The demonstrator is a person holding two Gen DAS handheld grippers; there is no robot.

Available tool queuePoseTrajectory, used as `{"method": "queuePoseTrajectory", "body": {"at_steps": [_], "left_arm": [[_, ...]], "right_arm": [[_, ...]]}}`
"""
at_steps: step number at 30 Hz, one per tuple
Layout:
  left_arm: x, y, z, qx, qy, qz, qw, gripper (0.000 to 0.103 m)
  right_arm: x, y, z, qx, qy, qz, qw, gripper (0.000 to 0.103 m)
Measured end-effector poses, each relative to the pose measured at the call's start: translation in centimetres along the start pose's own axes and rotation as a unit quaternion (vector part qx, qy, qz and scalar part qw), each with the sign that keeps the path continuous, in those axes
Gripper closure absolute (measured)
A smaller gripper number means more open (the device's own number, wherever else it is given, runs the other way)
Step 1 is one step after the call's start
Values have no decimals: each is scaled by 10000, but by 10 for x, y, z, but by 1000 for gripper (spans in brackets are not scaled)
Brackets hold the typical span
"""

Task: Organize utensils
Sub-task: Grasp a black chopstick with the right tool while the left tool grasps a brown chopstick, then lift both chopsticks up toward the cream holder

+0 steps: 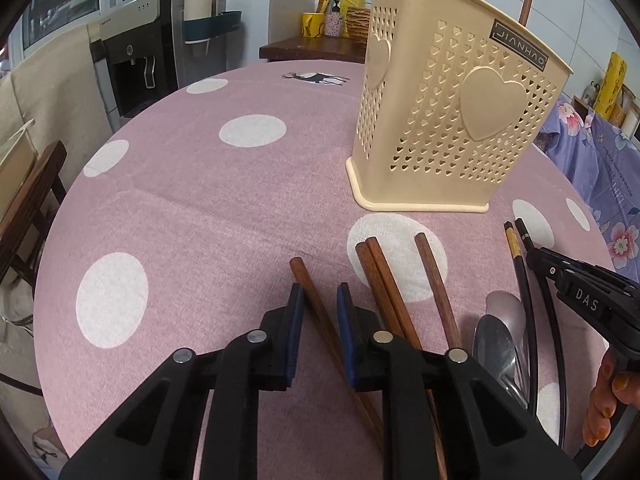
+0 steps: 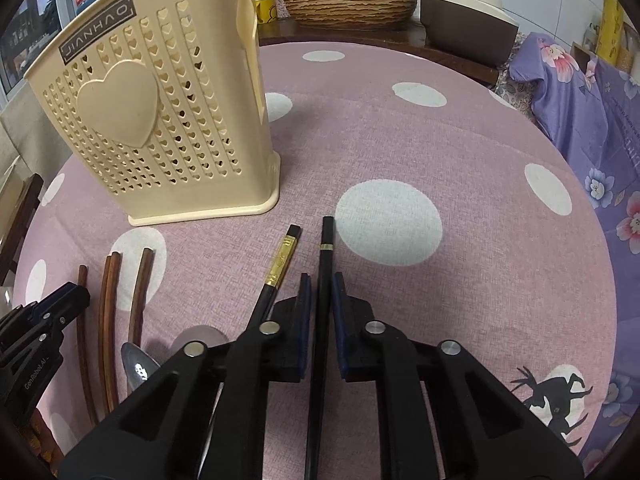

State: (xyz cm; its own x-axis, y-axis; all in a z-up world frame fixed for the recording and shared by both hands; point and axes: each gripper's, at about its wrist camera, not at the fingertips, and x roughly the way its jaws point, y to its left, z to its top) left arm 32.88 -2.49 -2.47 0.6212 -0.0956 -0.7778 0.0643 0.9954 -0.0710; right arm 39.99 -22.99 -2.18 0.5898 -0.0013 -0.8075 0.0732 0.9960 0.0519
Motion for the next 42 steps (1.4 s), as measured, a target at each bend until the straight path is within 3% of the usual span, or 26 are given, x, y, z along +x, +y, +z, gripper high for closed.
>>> {"method": "queuePoseTrajectory", "body": {"at_steps": [14, 21, 27, 31, 38, 42], "left_arm": [[6, -6, 7, 95, -8, -29, 9999, 92], [3, -3, 8, -76, -41, -314, 9995, 93], [-25, -1, 16, -132, -408, -584, 9974, 94], [-59, 0, 30, -103, -853, -722, 9937, 95], [-113, 2, 51, 47, -1606, -785, 9839, 95], [-126, 6, 58, 44, -1778, -762, 9811, 95]], "right_arm": [[4, -3, 4, 30, -79, 174, 9998, 95], [-9, -8, 7, 140, -354, 331, 9987, 95], [-43, -19, 10, 284, -715, 617, 9951, 95], [-75, -28, 16, 333, -1030, 809, 9908, 95], [-142, -35, 26, 171, -1694, 887, 9814, 95], [-169, -34, 30, 3, -1959, 793, 9774, 95]]}}
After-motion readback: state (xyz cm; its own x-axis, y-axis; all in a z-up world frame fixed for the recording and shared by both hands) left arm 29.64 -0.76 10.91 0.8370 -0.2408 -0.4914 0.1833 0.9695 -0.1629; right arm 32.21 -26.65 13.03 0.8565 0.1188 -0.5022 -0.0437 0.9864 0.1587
